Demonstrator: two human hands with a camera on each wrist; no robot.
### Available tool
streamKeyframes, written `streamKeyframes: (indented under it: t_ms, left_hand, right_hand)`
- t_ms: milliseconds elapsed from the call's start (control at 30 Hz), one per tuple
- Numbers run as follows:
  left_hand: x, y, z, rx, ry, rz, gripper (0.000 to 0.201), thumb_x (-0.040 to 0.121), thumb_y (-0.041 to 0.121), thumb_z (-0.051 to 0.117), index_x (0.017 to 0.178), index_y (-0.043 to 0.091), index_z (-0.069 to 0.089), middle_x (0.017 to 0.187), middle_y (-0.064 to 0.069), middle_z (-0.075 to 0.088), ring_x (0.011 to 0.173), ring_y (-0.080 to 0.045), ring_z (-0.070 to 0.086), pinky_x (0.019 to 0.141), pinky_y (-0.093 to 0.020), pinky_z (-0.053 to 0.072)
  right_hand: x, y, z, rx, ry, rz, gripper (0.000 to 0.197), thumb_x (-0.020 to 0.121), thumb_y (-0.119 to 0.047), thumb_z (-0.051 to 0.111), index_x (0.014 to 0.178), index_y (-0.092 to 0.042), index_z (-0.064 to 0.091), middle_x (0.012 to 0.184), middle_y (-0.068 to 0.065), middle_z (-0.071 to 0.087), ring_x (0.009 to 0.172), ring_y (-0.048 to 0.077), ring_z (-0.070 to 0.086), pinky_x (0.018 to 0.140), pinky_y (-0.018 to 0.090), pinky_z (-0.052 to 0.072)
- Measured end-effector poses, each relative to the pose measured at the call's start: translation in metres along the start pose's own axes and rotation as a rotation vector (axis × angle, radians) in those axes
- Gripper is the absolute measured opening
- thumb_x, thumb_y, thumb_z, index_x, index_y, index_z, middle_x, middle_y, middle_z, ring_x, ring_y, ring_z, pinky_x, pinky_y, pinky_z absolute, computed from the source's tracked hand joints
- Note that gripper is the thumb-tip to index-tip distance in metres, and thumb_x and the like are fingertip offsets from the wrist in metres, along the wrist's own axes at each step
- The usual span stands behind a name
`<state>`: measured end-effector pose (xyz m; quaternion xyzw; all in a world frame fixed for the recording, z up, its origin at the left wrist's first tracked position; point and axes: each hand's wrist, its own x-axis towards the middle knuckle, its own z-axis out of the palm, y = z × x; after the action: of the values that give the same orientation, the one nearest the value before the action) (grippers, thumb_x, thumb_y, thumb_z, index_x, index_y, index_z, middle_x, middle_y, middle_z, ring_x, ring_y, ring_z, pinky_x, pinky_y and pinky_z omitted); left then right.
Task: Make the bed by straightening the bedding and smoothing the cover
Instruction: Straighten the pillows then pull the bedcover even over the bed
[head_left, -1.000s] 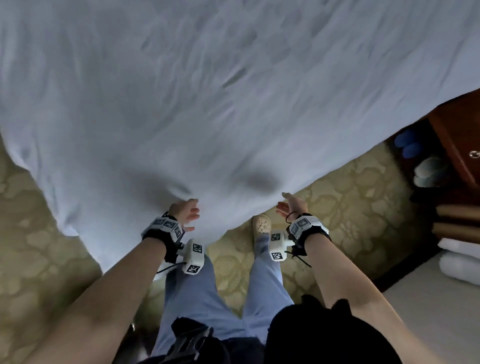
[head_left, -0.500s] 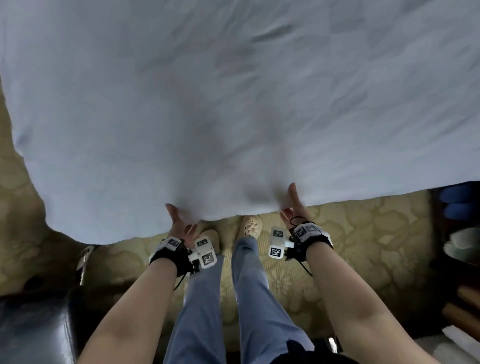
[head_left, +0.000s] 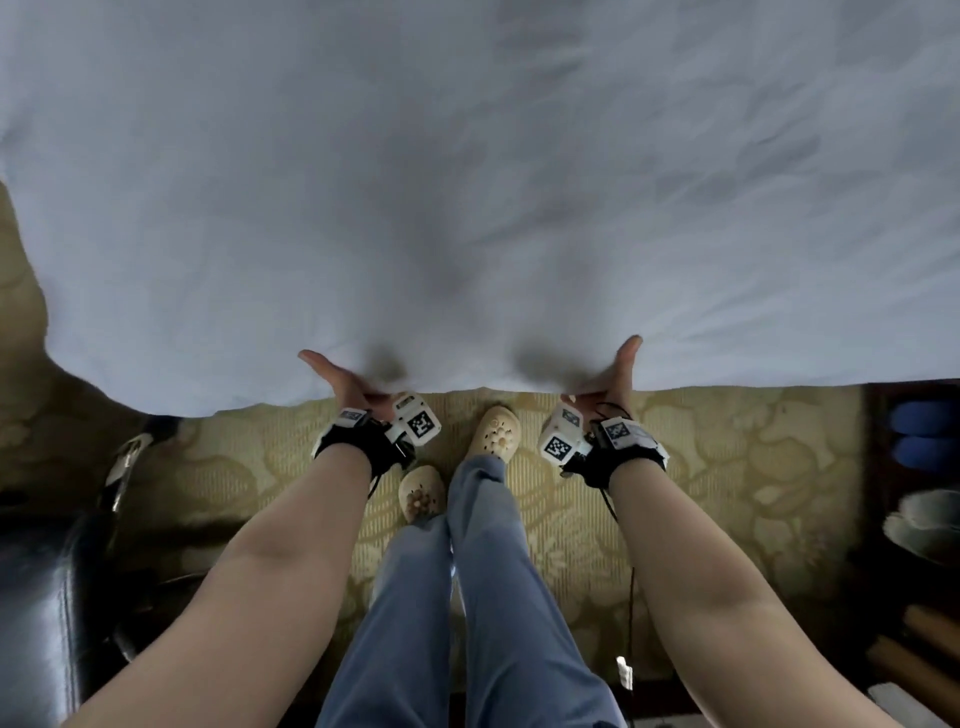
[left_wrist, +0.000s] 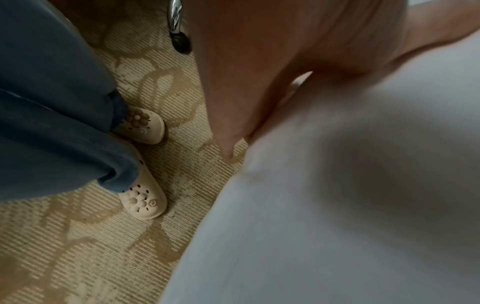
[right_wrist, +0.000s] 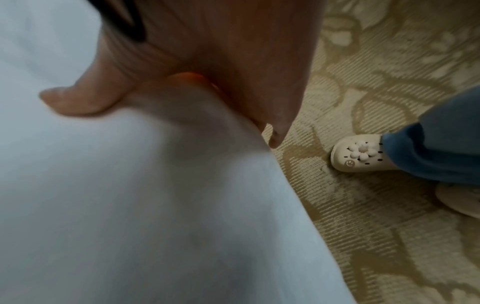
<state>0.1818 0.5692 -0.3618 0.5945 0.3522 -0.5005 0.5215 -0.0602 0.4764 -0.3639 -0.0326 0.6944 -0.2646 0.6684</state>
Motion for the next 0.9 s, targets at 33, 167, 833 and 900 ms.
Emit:
streamKeyframes:
  t_ms: [33, 167, 833, 900]
  left_hand:
    - [0.001, 0.001, -0.006, 0.016, 0.002, -0.001, 0.111, 0.063, 0.095, 0.019, 0.147, 0.023, 0.032, 0.146, -0.010, 0.042, 0.137, -0.030, 0.038, 0.111, -0.046, 0.033]
    - [-0.011, -0.005, -0.036, 0.026, -0.093, -0.026, 0.095, 0.058, 0.091, 0.045, 0.126, 0.025, 0.057, 0.124, -0.003, 0.063, 0.108, -0.023, 0.062, 0.093, -0.041, 0.051]
    - [-0.155, 0.028, -0.087, -0.052, -0.367, 0.089, 0.042, 0.082, 0.053, 0.058, 0.087, 0.013, 0.069, 0.080, -0.005, 0.068, 0.061, -0.023, 0.066, 0.064, -0.027, 0.053]
    - [-0.162, 0.028, -0.092, -0.060, -0.385, 0.131, 0.035, 0.085, 0.045, 0.057, 0.086, 0.014, 0.074, 0.087, -0.006, 0.070, 0.072, -0.025, 0.068, 0.073, -0.032, 0.054]
  right_hand:
    - [-0.004, 0.003, -0.001, 0.017, -0.018, 0.021, 0.097, 0.051, -0.084, 0.064, 0.128, -0.025, 0.056, 0.131, 0.004, 0.060, 0.117, 0.026, 0.060, 0.100, 0.045, 0.045]
    - [-0.040, 0.010, -0.004, 0.087, -0.106, 0.110, 0.092, 0.047, -0.095, 0.051, 0.108, -0.028, 0.065, 0.096, -0.003, 0.071, 0.073, 0.022, 0.069, 0.063, 0.034, 0.050]
    - [-0.193, -0.020, -0.010, 0.136, -0.138, -0.066, 0.033, 0.090, -0.045, 0.050, 0.081, -0.016, 0.062, 0.062, 0.002, 0.070, 0.050, 0.019, 0.067, 0.056, 0.021, 0.053]
    - [-0.202, -0.016, -0.015, 0.223, -0.143, -0.121, 0.027, 0.091, -0.038, 0.052, 0.083, -0.015, 0.064, 0.068, 0.003, 0.071, 0.055, 0.021, 0.070, 0.064, 0.027, 0.052]
